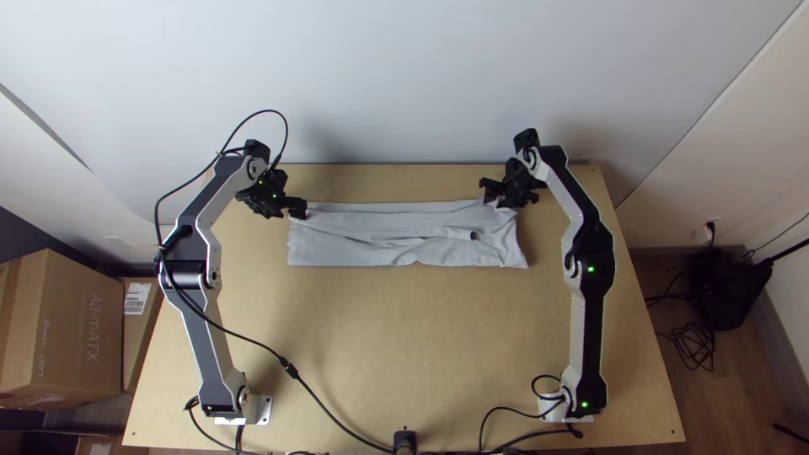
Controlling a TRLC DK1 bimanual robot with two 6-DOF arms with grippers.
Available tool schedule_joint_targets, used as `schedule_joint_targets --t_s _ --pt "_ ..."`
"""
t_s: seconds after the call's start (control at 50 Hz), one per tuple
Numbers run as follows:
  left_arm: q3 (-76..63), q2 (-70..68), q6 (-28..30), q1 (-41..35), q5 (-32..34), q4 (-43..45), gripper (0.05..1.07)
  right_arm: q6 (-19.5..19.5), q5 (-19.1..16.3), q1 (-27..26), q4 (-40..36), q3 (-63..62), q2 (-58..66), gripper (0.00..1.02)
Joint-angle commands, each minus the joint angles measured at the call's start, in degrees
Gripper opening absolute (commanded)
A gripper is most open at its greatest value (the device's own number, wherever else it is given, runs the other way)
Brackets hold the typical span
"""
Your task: Fold the t-shirt
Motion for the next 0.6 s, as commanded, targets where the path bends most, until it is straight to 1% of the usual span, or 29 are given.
schedule_joint_targets --t_s 0.0,0.1,0.24,0.3,0.42,0.46,0.5,0.58 --pt "-1.1 -5.6 -2.0 1.3 2.6 0.1 1.03 1.6 1.5 -2.1 0.4 -2.0 -5.8 0.98" --pt "-3.9 -8.4 -2.6 2.6 6.0 0.1 1.03 1.6 1.1 -2.8 4.0 -8.0 -12.9 0.98" --pt "-8.9 -11.3 -2.6 5.1 12.9 0.2 1.03 1.8 -1.9 -3.6 7.0 -16.1 -21.7 0.98" --pt "-11.2 -12.2 -2.5 6.0 15.0 0.2 1.03 2.5 -5.1 -4.2 7.7 -19.0 -25.0 0.97" --pt "-17.1 -14.1 -1.3 7.2 17.1 1.9 1.03 4.9 -12.8 -5.2 7.6 -22.8 -30.5 0.97" --pt "-19.2 -14.5 -1.1 7.6 18.3 3.0 1.03 6.4 -15.9 -5.8 7.6 -23.7 -32.4 0.97" --pt "-20.7 -14.8 -0.7 8.0 20.1 3.5 1.03 6.9 -19.0 -6.3 7.6 -24.3 -34.0 0.97" --pt "-22.6 -14.3 -0.5 9.0 23.0 4.1 1.03 9.7 -24.9 -7.2 7.6 -25.2 -36.9 0.97"
